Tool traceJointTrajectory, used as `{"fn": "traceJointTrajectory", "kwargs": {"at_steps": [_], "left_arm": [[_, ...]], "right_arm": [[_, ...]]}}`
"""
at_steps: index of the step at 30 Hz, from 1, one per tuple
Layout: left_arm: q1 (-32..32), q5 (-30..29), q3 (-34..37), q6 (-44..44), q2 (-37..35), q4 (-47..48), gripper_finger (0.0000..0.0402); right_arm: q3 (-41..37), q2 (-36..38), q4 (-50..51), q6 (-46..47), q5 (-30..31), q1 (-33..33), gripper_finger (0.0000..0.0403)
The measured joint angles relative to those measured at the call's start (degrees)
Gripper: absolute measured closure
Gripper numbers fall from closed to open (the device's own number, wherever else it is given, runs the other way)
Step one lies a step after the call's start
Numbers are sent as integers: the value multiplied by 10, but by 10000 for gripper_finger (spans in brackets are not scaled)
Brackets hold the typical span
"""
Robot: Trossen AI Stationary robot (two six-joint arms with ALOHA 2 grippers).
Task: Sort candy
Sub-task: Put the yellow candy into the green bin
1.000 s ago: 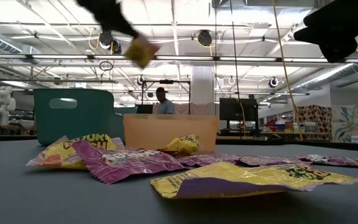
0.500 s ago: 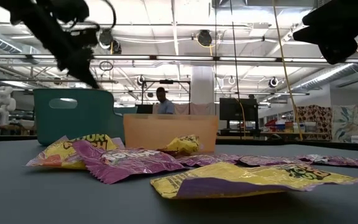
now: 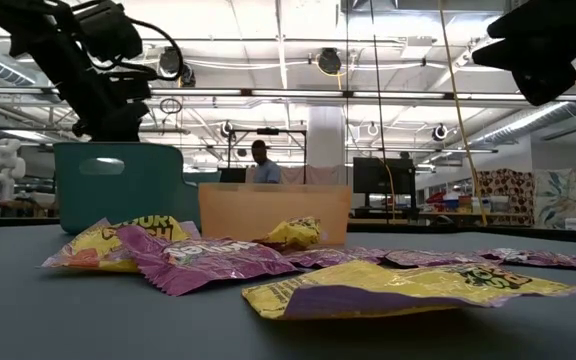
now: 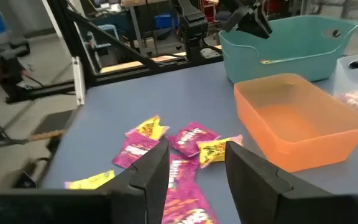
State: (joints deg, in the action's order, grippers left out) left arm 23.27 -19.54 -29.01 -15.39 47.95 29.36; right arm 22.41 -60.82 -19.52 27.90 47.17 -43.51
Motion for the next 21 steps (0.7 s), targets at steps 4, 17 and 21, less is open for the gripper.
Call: {"fn": "traceJointTrajectory", "kwargs": {"at_steps": [4, 17, 21], "left_arm": [[-37, 78, -13, -26, -18, -21, 216], [-302, 56, -14, 59, 26, -299, 212], [-340, 5, -14, 115, 92, -356, 212]], "right_arm": [[0, 0, -15, 23, -66, 0, 257], [4, -45, 32, 79, -172, 4, 257], [29, -103, 32, 78, -175, 13, 257]]}}
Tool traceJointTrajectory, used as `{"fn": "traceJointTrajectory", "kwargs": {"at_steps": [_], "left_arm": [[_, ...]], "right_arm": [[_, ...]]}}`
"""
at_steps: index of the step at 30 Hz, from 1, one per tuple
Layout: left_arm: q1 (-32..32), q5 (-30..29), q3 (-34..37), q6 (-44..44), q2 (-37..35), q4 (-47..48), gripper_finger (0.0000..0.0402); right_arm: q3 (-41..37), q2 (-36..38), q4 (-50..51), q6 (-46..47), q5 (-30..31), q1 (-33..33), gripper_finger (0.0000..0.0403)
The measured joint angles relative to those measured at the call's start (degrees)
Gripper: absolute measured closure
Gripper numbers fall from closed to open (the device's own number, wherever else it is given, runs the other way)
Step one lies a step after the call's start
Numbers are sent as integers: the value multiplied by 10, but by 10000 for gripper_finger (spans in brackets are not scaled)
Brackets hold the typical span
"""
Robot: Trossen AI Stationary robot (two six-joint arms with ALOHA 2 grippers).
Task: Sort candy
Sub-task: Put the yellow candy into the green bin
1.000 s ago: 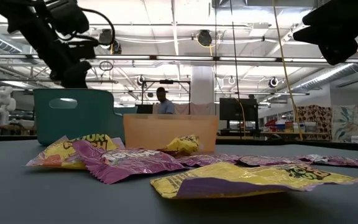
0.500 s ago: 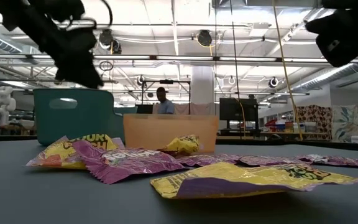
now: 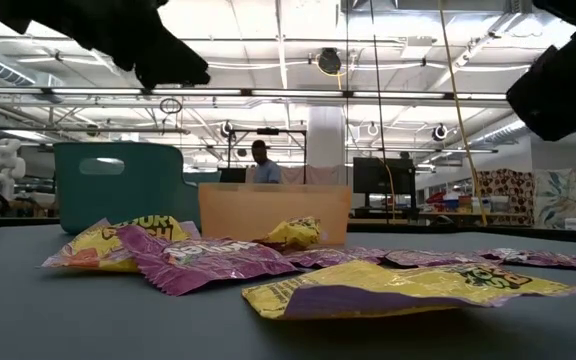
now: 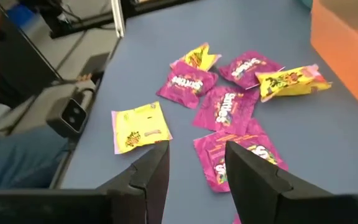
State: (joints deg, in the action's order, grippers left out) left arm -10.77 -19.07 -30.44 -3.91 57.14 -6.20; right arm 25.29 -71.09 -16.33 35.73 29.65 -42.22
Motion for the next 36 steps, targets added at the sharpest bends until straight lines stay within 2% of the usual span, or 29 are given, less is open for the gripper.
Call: {"fn": "traceJointTrajectory", "kwargs": {"at_steps": [5, 8, 12, 18, 24, 28, 36], "left_arm": [[-10, -12, 0, 43, 78, -80, 212], [-10, -10, 0, 48, 108, -115, 212], [-11, -10, 0, 47, 127, -129, 212], [-22, -9, 0, 47, 133, -152, 212], [-61, -7, 0, 63, 133, -192, 212], [-85, -8, 0, 68, 133, -203, 212], [-115, -51, 0, 57, 134, -205, 212]], "right_arm": [[70, -86, 3, -22, -37, 14, 257], [135, -128, 42, -45, -63, 14, 257], [217, -184, 97, -51, -95, 14, 257], [303, -275, 122, -50, -133, 13, 246], [373, -357, 184, -110, -133, 12, 221], [404, -388, 190, -127, -131, 12, 212], [412, -426, 190, -125, -100, 11, 211]]}}
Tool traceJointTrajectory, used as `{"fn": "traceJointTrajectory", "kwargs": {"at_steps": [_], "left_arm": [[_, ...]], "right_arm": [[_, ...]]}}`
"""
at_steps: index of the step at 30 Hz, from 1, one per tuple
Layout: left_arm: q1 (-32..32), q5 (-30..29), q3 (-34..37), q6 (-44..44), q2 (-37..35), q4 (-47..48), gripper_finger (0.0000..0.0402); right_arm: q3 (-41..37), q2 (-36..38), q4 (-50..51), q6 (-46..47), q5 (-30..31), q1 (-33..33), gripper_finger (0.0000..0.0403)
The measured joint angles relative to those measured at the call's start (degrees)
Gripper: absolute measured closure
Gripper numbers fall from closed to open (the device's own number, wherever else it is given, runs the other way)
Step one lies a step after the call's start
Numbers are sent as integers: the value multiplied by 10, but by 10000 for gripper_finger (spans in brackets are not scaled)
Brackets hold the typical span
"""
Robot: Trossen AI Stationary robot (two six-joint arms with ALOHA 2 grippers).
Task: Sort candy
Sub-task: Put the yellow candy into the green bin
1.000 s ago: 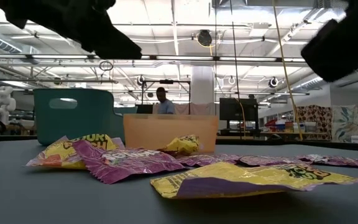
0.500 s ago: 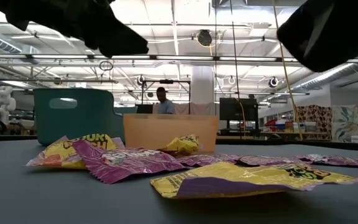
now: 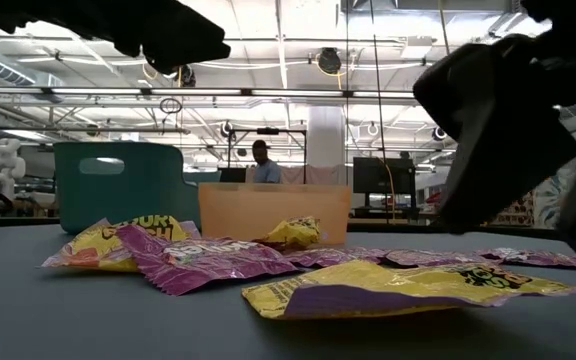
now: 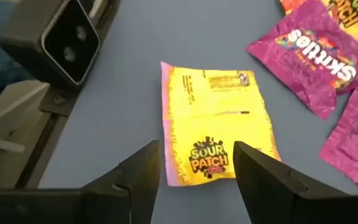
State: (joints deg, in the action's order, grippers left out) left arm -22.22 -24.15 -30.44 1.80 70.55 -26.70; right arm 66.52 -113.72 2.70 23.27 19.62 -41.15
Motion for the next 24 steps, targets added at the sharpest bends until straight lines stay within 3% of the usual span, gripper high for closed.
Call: {"fn": "traceJointTrajectory", "kwargs": {"at_steps": [18, 24], "left_arm": [[-6, -9, 0, 21, 59, -80, 212], [-5, -9, 0, 32, 59, -85, 212]], "right_arm": [[0, -18, 22, -15, 30, -7, 212], [0, -22, 20, -15, 30, -3, 251]]}}
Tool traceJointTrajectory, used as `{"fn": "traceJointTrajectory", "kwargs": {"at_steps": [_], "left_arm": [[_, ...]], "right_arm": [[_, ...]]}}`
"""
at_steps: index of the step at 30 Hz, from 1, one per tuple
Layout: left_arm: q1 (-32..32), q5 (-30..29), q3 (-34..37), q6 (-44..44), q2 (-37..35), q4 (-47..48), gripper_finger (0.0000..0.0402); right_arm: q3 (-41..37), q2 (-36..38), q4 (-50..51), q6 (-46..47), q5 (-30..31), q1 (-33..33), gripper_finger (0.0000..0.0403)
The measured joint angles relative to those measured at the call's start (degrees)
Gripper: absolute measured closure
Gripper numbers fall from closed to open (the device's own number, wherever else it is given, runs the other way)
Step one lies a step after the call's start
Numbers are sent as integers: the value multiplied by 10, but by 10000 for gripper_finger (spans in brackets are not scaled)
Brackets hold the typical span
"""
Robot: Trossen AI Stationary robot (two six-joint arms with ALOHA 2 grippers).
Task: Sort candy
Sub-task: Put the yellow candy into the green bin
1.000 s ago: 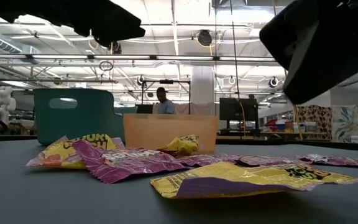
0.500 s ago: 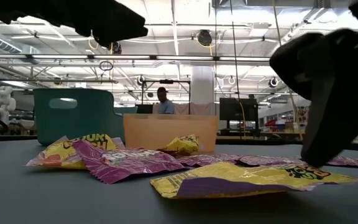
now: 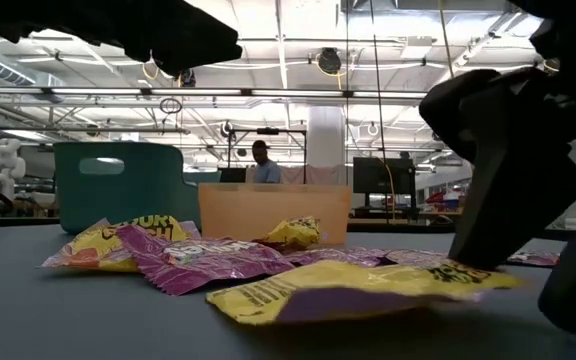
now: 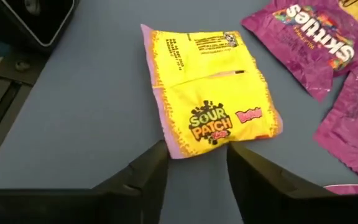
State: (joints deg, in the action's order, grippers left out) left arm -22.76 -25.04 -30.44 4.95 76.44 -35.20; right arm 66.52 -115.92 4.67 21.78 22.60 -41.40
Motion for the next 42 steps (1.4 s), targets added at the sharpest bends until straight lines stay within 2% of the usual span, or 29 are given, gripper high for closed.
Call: {"fn": "traceJointTrajectory", "kwargs": {"at_steps": [6, 12, 16, 21, 26, 34, 39, 42], "left_arm": [[0, 1, 0, 0, 0, 1, 212], [0, 56, 0, 0, 0, 3, 212], [0, 90, 0, -1, 0, 1, 212], [-1, 96, 0, -1, 0, -4, 212], [-2, 96, 0, -1, 0, -5, 212], [-3, 95, 0, 0, 0, -3, 212], [-3, 95, 0, 4, 0, -2, 212], [-3, 95, 0, 4, 0, -3, 212]], "right_arm": [[0, 0, -7, 0, -1, 1, 316], [0, 0, -40, 1, -2, 2, 392], [0, 2, -46, 10, -1, 3, 395], [26, 3, -32, 15, 0, 13, 401], [87, 3, 64, 6, 8, 26, 402], [227, 12, 303, 27, 77, 31, 403], [290, 63, 432, 65, 88, 27, 403], [297, 120, 475, 82, 94, 23, 403]]}}
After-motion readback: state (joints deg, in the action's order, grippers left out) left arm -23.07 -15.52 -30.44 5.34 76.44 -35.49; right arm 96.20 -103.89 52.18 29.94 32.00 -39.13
